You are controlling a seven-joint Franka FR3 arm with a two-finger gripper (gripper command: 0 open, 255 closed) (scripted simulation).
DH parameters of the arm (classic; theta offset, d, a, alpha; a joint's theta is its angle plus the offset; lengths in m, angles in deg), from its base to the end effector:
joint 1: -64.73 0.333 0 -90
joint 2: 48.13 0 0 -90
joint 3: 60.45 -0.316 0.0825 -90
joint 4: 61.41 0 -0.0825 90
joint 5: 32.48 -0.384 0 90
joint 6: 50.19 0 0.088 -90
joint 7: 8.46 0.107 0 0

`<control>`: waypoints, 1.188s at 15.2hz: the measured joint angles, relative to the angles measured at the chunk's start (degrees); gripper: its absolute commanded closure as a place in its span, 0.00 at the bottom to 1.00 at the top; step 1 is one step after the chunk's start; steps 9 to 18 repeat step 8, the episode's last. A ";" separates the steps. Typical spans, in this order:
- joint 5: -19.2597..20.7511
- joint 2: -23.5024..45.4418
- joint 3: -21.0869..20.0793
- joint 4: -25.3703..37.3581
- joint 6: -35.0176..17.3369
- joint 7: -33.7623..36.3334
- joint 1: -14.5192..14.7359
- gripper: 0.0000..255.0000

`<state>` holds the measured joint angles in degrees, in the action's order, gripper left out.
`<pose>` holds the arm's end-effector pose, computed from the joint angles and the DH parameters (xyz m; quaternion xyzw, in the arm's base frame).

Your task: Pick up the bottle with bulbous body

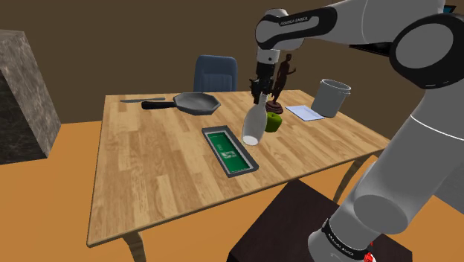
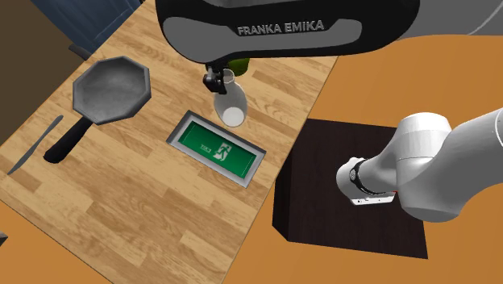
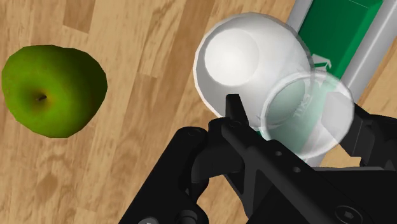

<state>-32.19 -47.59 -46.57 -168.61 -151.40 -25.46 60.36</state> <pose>0.5238 -0.1728 0.4936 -0.9983 0.0103 0.0552 0.0138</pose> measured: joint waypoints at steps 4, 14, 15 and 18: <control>0.07 -0.27 -0.01 2.84 3.10 0.03 0.01 1.00; 0.09 -0.41 -0.02 5.35 5.74 0.03 0.02 1.00; 0.09 -0.41 -0.02 5.35 5.74 0.03 0.02 1.00; 0.09 -0.41 -0.02 5.35 5.74 0.03 0.02 1.00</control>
